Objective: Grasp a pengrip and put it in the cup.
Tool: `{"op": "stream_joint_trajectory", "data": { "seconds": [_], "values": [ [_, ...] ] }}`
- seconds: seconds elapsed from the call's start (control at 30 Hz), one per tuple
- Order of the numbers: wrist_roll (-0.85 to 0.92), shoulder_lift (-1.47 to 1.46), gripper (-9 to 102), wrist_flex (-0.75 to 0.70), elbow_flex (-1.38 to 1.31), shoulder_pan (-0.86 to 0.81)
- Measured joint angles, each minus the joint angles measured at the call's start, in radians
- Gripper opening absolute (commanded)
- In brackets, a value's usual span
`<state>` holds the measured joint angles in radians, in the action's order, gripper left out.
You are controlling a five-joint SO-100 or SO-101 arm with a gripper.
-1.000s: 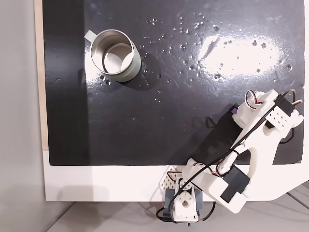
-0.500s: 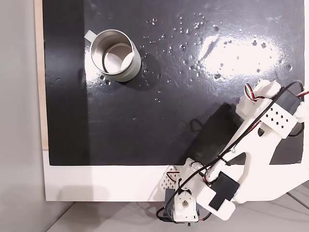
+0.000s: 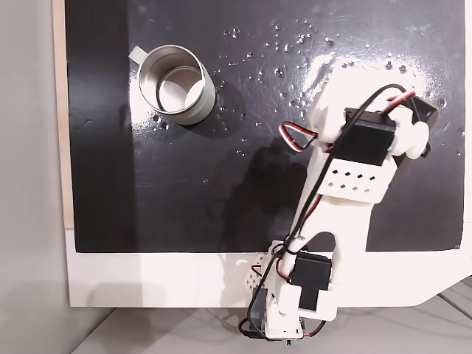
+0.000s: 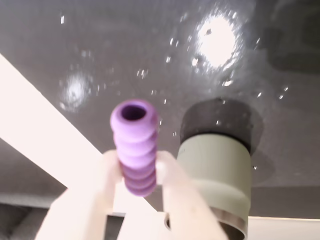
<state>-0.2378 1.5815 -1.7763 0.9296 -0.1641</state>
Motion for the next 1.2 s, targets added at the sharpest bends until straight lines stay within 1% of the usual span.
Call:
{"op": "stream_joint_trajectory", "data": {
  "seconds": [0.2, 0.7, 0.97, 1.13, 1.2],
  "values": [
    [-0.008, -0.066, 0, 0.0, -0.133, 0.15],
    [0.048, -0.403, 0, 0.103, -0.497, 0.471],
    [0.08, -0.515, 0, 0.13, -0.546, 0.627],
    [0.095, -0.546, 0, 0.13, -0.557, 0.663],
    [0.101, -0.546, 3, 0.133, -0.56, 0.676]
  ]
}}
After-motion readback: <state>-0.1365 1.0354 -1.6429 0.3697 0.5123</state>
